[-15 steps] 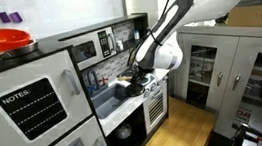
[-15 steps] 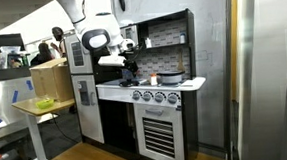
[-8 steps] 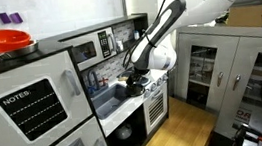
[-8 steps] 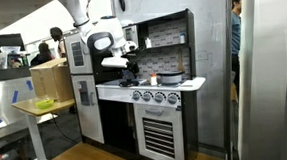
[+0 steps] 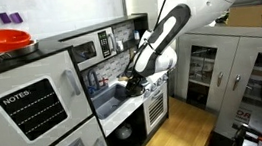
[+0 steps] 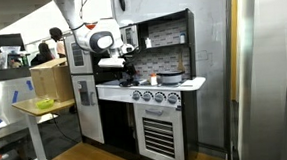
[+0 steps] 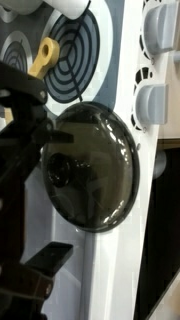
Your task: Put the black lid on the gray pot
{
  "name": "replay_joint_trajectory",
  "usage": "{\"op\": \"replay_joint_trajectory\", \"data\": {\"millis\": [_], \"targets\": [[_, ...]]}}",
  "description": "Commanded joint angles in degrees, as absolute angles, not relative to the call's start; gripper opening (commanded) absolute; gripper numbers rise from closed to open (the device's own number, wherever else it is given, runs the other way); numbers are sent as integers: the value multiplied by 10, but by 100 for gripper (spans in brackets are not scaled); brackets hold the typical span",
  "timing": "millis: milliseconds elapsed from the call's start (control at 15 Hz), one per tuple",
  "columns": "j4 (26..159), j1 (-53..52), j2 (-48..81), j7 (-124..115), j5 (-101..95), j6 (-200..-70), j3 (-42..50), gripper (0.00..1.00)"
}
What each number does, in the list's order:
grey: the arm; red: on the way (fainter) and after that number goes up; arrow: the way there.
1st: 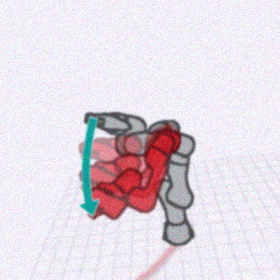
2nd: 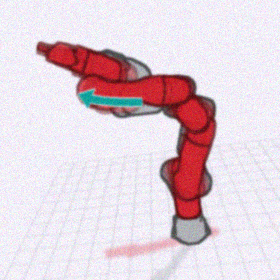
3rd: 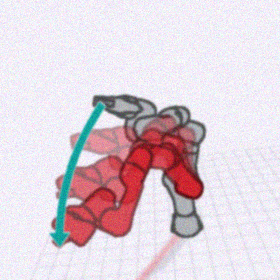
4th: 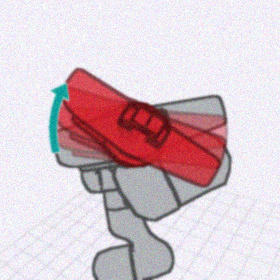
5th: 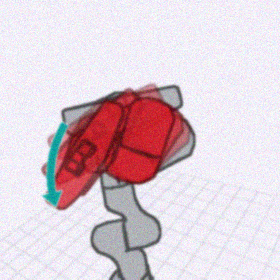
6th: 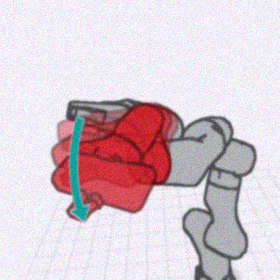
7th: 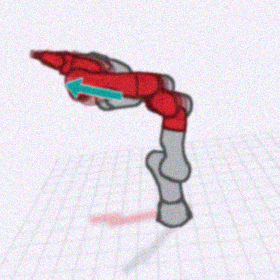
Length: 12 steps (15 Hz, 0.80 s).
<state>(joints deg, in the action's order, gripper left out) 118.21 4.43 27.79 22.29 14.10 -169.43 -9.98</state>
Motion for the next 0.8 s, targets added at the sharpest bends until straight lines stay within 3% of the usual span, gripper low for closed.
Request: {"op": "replay_joint_trajectory", "data": {"millis": [0,733], "targets": [[1181,43,270,172,90,-1671,-90,100],[1172,60,279,157,65,-1683,-94,100]]}}
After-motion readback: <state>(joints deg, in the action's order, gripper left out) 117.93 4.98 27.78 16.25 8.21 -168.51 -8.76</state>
